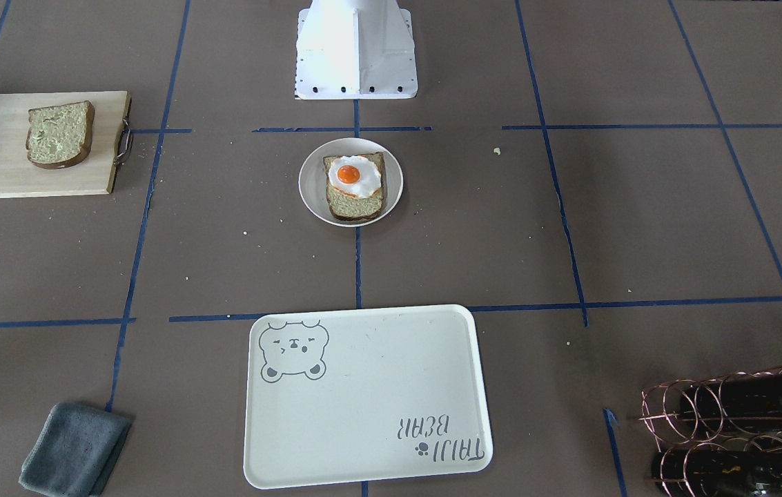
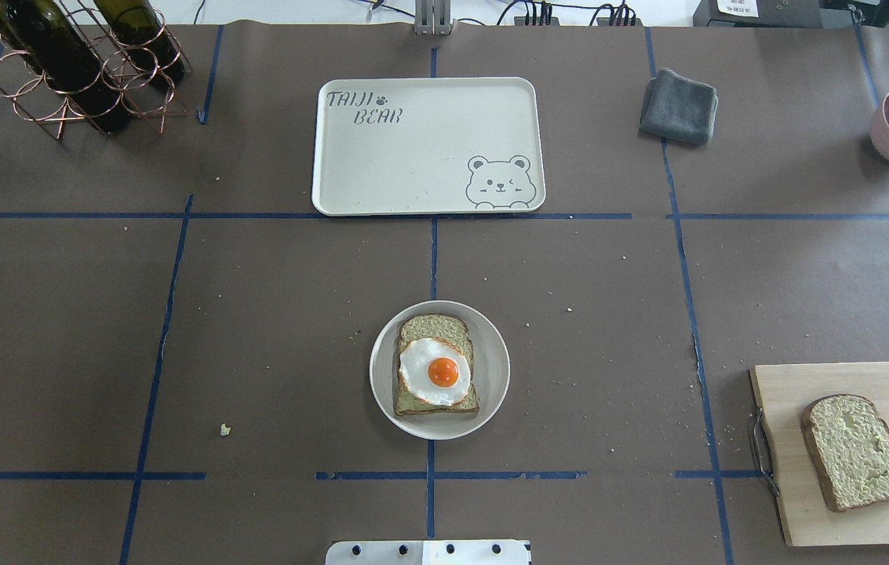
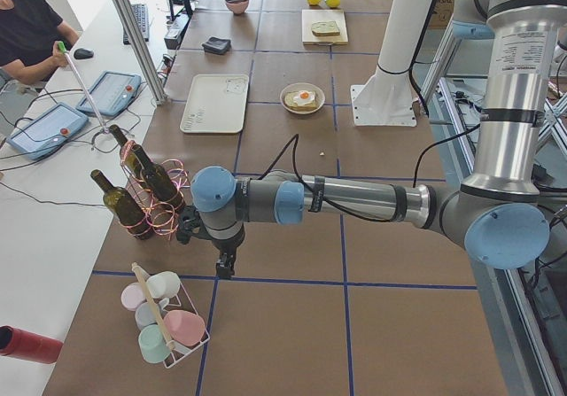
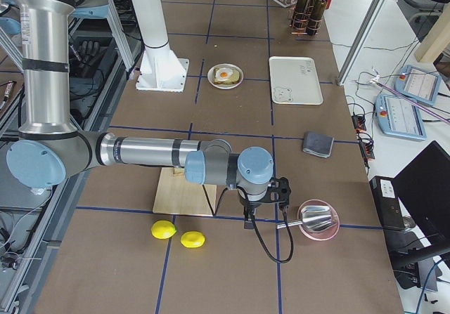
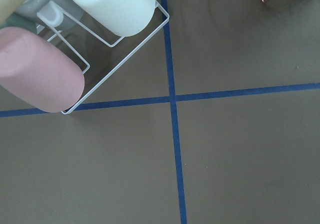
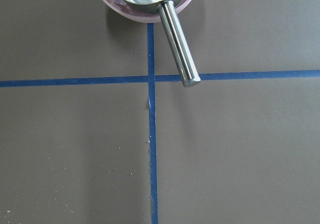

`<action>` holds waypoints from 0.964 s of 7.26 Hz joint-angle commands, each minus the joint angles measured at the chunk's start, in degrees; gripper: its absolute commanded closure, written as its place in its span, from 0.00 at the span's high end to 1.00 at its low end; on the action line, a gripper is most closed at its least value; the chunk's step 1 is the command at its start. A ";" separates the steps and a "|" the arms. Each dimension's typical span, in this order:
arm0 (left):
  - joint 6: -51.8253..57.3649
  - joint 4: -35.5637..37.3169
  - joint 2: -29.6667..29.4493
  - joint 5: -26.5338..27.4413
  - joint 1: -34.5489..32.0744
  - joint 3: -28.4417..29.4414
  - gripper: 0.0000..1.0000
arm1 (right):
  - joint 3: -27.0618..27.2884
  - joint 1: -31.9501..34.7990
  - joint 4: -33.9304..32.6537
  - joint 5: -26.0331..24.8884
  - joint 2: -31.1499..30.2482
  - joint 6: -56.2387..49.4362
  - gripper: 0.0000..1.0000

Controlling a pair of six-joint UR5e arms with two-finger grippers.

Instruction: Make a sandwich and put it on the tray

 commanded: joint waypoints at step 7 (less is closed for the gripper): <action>-0.88 -17.67 -4.83 -0.37 8.65 -0.19 1.00 | 3.20 -1.83 0.62 3.50 1.04 1.14 1.00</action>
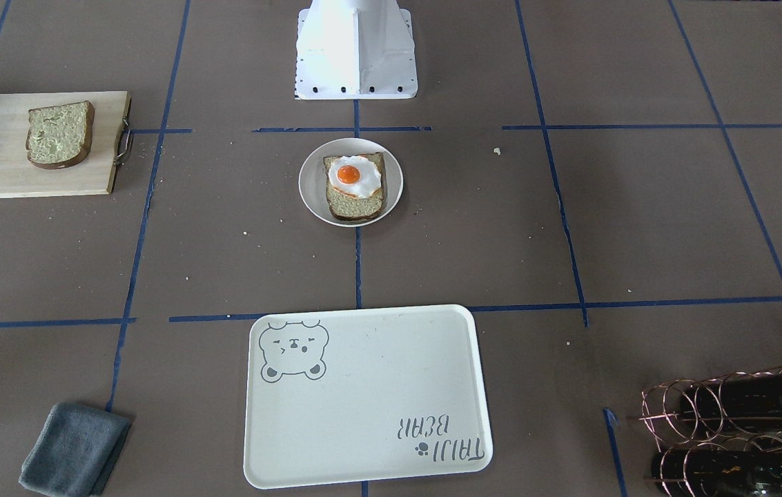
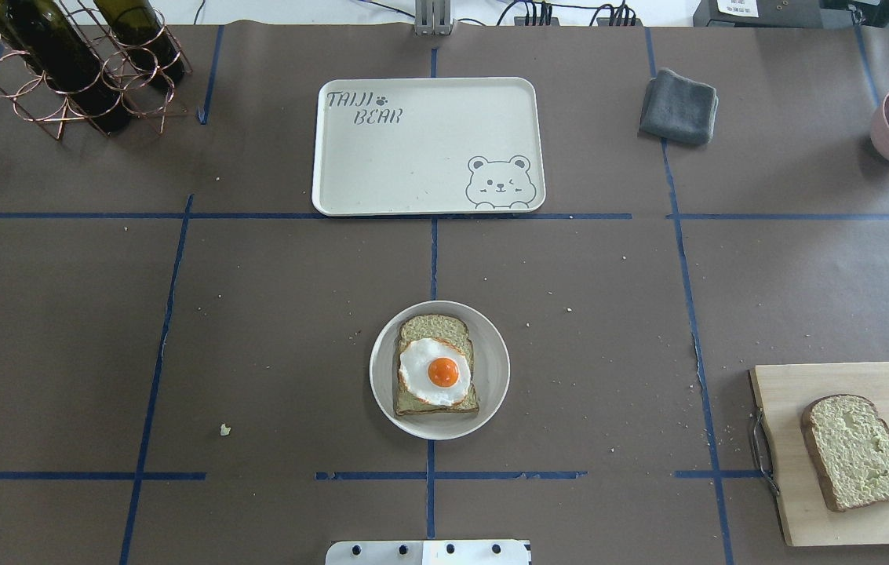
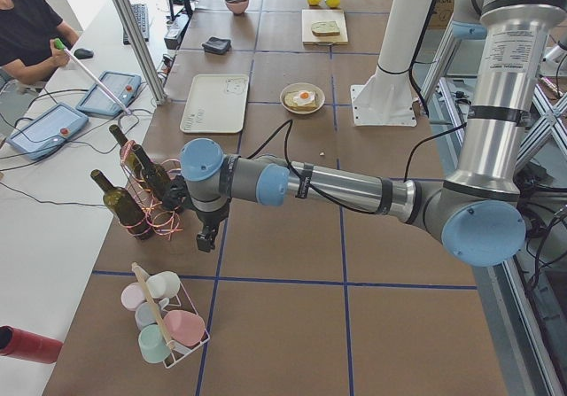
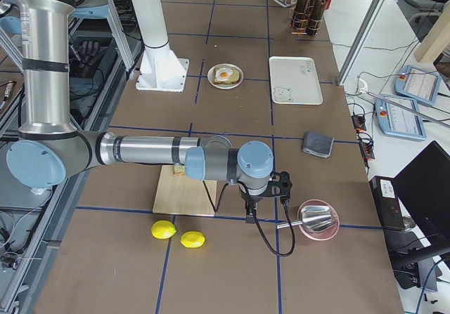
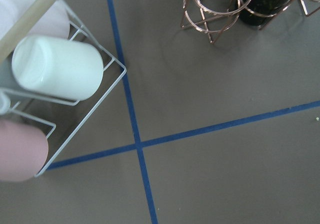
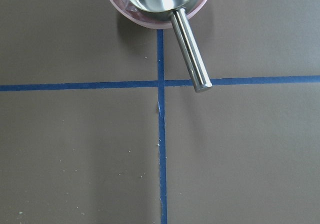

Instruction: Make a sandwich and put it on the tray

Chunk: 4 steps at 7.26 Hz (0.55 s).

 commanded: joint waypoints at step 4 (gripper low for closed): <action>-19.95 -13.83 -4.51 -0.42 12.67 -1.16 1.00 | 5.97 -5.49 0.23 7.89 -0.13 1.46 1.00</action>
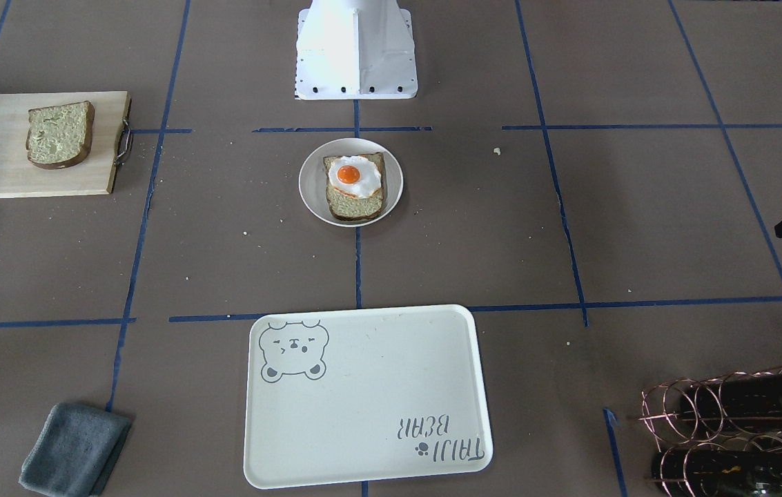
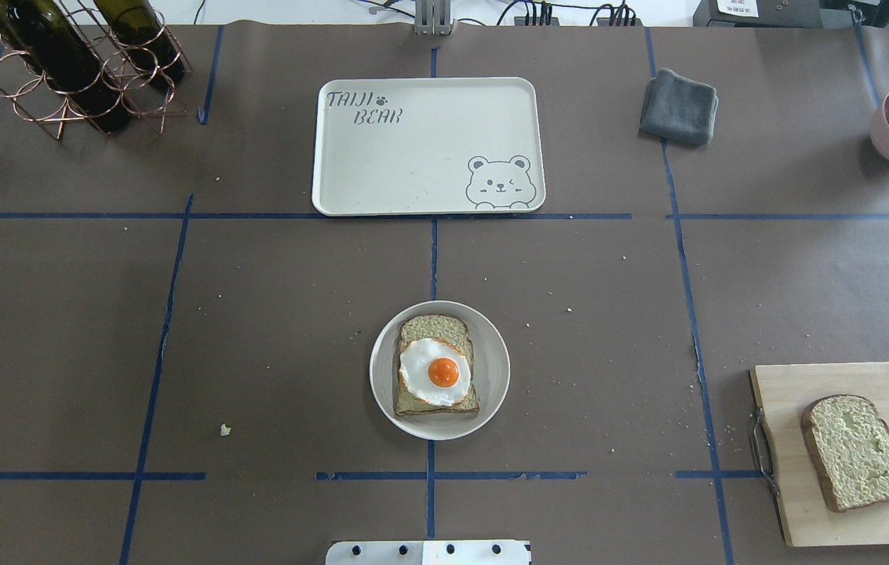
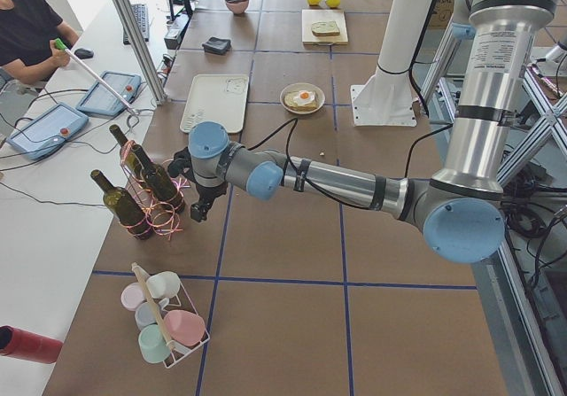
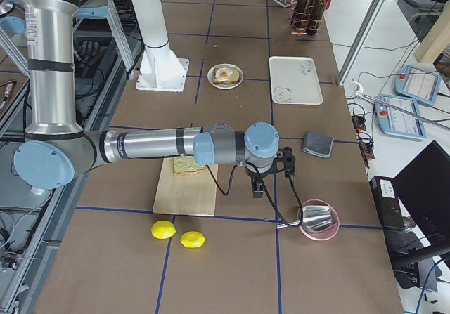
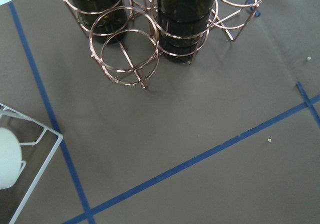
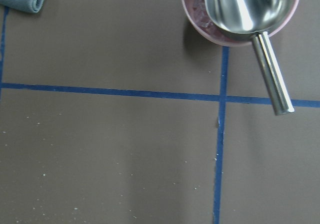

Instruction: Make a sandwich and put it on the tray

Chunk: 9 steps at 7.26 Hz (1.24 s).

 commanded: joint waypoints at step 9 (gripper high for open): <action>-57.86 -1.49 -13.15 17.33 30.60 -13.50 1.00 | 5.61 -24.24 40.87 -10.42 -17.57 44.03 1.00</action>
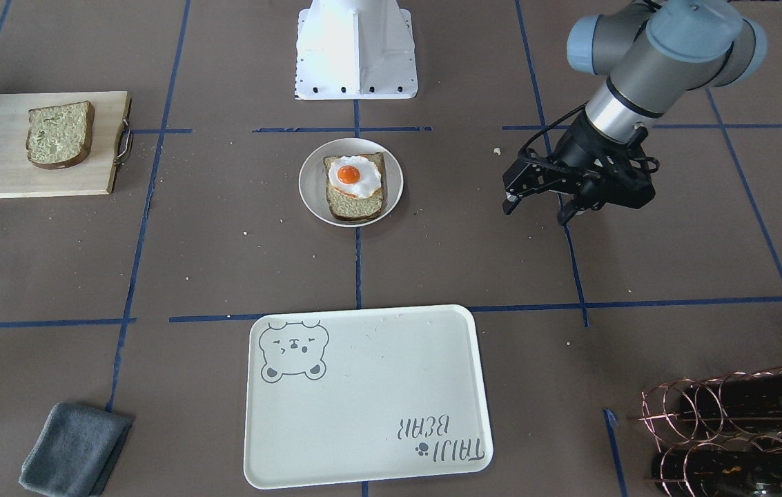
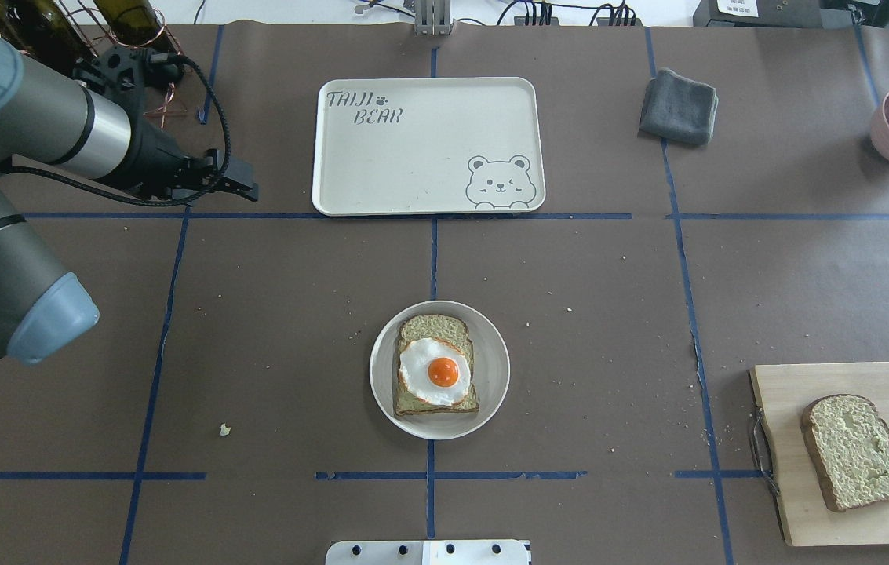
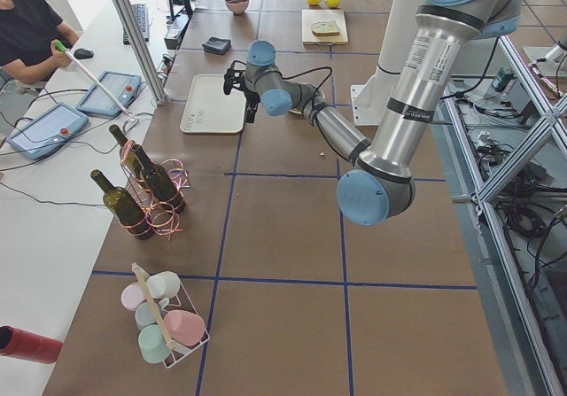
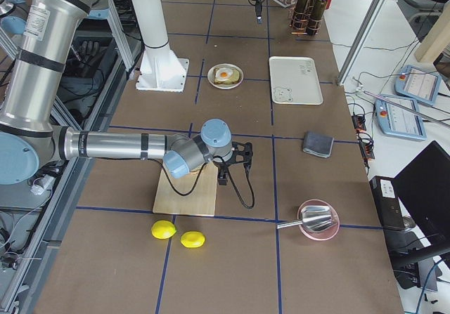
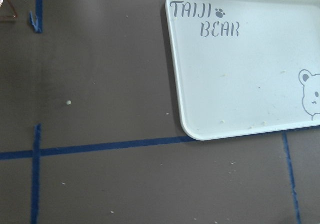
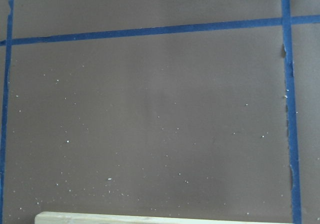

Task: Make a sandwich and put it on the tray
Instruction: 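Move the left arm toward the tray while the right gripper reaches the bread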

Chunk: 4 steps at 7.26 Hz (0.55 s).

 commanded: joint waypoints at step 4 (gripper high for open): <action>-7.75 0.01 -1.31 2.65 4.08 -1.26 1.00 | 0.06 -21.10 18.97 -12.51 -7.57 20.15 1.00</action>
